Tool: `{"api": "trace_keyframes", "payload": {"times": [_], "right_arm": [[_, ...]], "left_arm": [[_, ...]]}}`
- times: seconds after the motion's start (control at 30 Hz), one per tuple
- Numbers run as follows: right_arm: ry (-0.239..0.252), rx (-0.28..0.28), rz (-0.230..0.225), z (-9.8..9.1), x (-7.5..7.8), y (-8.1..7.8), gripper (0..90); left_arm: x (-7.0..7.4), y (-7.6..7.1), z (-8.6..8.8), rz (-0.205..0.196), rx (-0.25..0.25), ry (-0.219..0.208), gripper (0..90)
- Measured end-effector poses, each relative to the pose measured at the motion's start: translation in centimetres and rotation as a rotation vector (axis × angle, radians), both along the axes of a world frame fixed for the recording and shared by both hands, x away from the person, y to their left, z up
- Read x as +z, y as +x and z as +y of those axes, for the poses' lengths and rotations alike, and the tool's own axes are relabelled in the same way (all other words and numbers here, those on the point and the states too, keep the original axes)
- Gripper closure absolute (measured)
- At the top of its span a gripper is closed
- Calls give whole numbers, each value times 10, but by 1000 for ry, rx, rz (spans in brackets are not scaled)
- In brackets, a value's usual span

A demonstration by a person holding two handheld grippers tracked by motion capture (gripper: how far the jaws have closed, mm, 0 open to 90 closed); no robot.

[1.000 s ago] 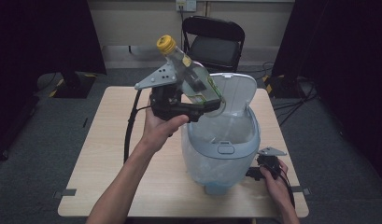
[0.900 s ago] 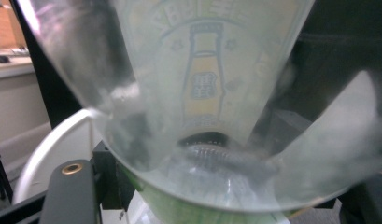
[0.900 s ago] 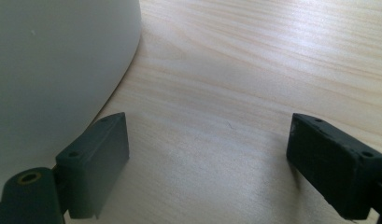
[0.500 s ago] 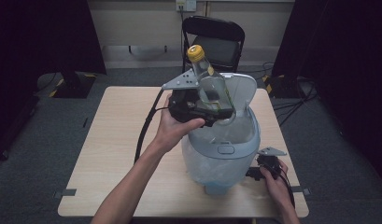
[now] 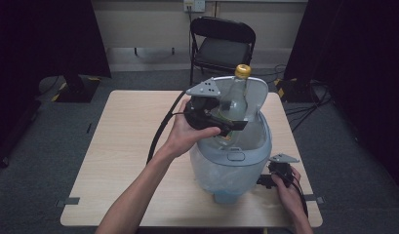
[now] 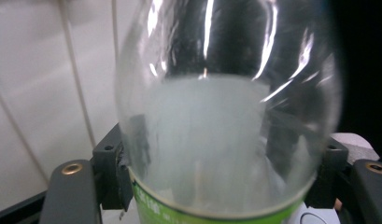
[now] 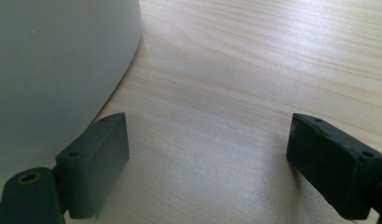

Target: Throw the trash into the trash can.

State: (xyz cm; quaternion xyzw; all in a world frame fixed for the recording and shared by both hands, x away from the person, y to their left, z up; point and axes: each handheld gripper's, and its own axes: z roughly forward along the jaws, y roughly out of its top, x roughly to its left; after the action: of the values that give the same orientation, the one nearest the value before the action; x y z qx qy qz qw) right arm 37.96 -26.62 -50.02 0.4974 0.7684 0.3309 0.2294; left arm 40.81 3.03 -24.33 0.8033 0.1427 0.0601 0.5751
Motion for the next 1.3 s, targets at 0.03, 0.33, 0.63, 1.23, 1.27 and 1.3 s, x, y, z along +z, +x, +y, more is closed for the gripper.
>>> {"api": "trace_keyframes", "payload": {"times": [0.03,0.33,0.63,1.23,1.27,1.3], "right_arm": [[0,0,0,0,0,0,122],[0,0,0,0,0,0,122],[-1,1,-2,0,0,0,123],[-1,3,1,0,0,0,118],[-1,2,1,0,0,0,119],[-1,2,1,0,0,0,119]], "left_arm": [[0,0,-1,0,4,3,280],[-5,2,-3,-8,9,46,282],[6,3,11,-8,-20,-95,481],[-5,9,52,11,56,-112,472],[-6,9,57,8,77,-111,452],[-7,10,63,3,96,-108,423]]}}
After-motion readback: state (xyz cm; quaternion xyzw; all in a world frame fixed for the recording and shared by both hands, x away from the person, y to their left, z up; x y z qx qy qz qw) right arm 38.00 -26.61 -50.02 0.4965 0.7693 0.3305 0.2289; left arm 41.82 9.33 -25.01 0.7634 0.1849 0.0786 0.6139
